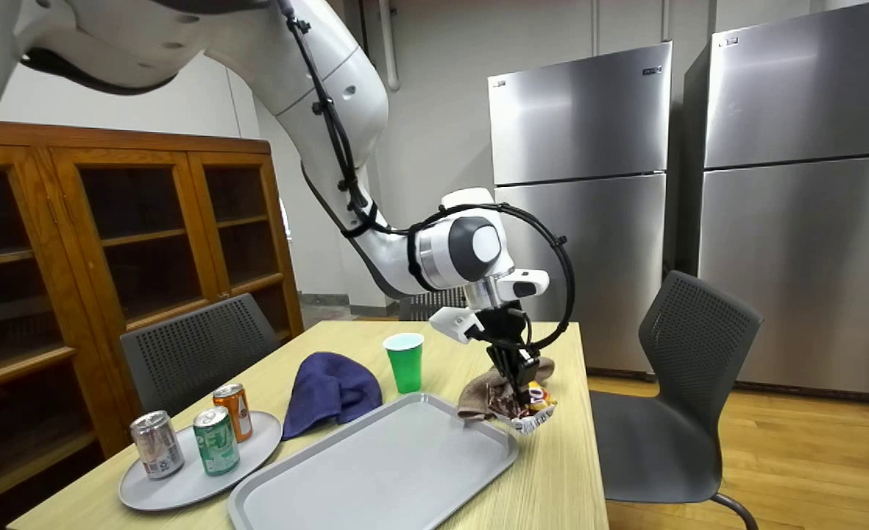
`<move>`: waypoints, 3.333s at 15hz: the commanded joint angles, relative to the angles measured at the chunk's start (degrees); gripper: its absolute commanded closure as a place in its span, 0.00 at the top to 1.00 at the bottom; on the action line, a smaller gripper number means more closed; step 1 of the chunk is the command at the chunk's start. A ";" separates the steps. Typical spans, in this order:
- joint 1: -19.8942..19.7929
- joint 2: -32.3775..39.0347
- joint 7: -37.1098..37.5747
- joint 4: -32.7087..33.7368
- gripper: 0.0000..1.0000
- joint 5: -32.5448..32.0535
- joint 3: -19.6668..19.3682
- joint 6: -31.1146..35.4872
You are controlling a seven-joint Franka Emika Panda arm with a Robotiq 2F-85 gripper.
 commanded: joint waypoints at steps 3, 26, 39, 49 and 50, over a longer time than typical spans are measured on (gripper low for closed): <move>-1.46 7.58 -1.40 10.76 0.00 3.33 -0.42 -5.21; -0.44 11.83 -1.85 19.05 0.68 2.81 -1.66 -8.49; 7.24 -2.75 -5.80 5.56 1.00 -2.80 -0.95 0.32; 17.41 -12.09 -2.52 -1.69 1.00 -11.04 2.99 0.12; 18.13 -12.59 -2.38 -1.91 1.00 -11.46 3.87 0.10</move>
